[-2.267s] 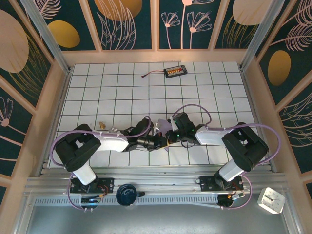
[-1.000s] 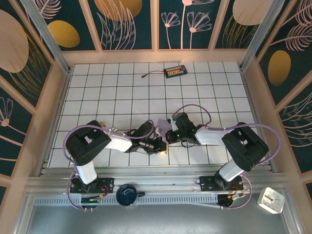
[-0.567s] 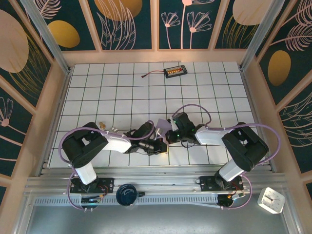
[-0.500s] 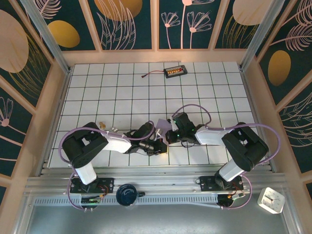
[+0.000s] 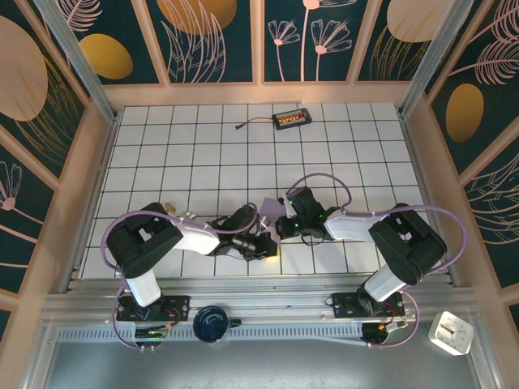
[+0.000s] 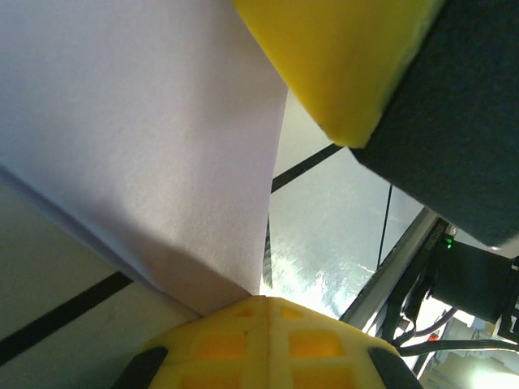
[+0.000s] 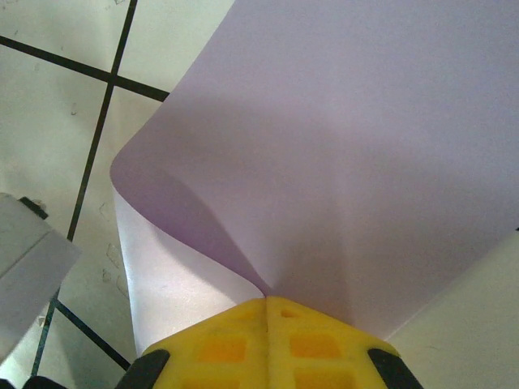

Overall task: Fold a paper plane with a square sheet of paper (pick it up from the middle)
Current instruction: Third fold the triangle at the center of the table.

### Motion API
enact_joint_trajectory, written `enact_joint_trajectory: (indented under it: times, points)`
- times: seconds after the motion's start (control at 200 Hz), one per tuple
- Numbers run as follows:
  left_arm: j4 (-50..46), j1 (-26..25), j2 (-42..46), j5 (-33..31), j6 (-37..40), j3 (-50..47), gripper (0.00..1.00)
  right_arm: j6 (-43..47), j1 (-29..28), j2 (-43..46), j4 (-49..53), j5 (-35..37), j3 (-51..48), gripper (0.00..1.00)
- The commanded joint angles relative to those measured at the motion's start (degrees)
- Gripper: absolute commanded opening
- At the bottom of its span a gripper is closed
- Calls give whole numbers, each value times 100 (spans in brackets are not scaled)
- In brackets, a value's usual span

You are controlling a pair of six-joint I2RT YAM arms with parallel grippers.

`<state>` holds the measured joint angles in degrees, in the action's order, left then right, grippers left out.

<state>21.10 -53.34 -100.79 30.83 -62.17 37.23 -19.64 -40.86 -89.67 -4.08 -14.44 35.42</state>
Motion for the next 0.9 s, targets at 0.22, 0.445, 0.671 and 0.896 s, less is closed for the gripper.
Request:
enact_joint_trajectory:
  times: [0.22, 0.445, 0.671, 0.896]
  points:
    - [202, -22, 216, -274, -164, 47, 0, 65, -31, -226, 781, 235, -92, 0]
    - [94, -22, -271, -304, -46, 38, 0, 57, -35, -225, 790, 240, -110, 0]
    - [-67, 123, 222, -383, 105, 34, 0, 48, -36, -219, 772, 240, -132, 0]
    - [-402, 518, 337, -466, 350, 56, 0, 65, -36, -230, 780, 237, -105, 0]
